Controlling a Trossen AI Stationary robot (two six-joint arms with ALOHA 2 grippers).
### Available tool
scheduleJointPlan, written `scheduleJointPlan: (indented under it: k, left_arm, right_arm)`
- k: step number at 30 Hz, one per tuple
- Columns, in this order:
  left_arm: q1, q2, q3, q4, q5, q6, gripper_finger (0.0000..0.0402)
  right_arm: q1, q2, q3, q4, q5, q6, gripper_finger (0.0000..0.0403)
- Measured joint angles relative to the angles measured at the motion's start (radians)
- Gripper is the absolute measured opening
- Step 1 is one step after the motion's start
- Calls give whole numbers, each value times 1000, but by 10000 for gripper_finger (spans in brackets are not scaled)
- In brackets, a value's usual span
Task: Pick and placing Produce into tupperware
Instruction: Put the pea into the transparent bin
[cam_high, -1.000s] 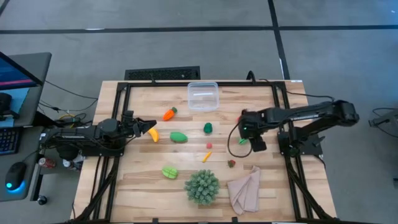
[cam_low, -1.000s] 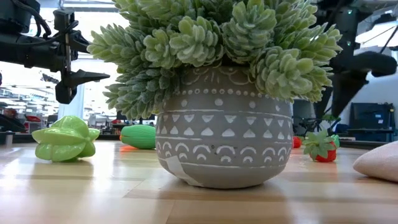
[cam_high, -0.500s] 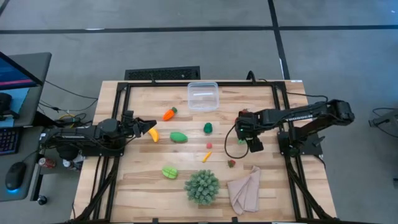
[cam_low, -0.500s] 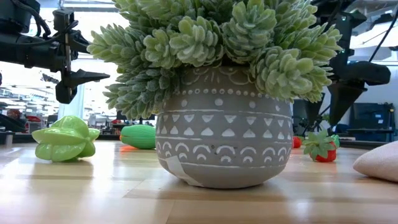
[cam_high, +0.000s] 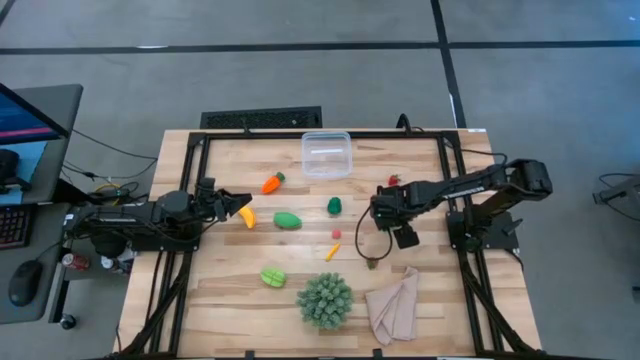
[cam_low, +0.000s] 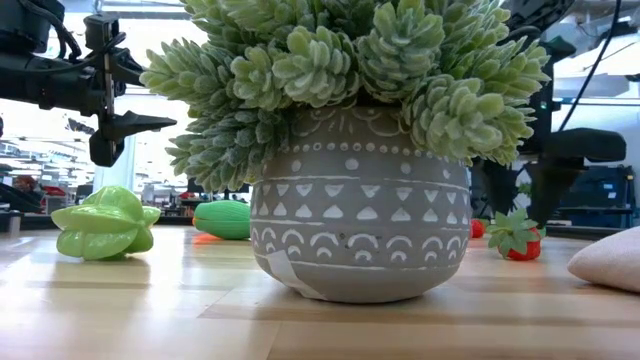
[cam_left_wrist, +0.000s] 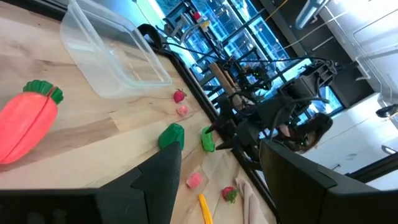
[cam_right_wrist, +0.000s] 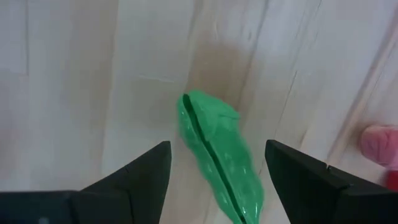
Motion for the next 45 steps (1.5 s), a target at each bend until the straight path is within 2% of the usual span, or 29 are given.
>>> scheduleJointPlan:
  k: [7,16,22,32,37,45]
  left_arm:
    - [0,0,0,0,0,0,208]
    - [0,0,0,0,0,4,208]
    - [0,0,0,0,1,11,208]
    - [0,0,0,0,2,11,208]
    - [0,0,0,0,2,11,208]
    - [0,0,0,-3,22,11,208]
  right_arm:
    - [-41,0,-37,-4,0,55,256]
    - [-38,0,-48,20,1,84,256]
    - [-38,0,-48,79,0,166,256]
    - [-32,0,-48,48,-19,240,254]
    - [-32,0,-48,48,-24,264,236]
    - [-32,0,-48,46,-29,264,186]
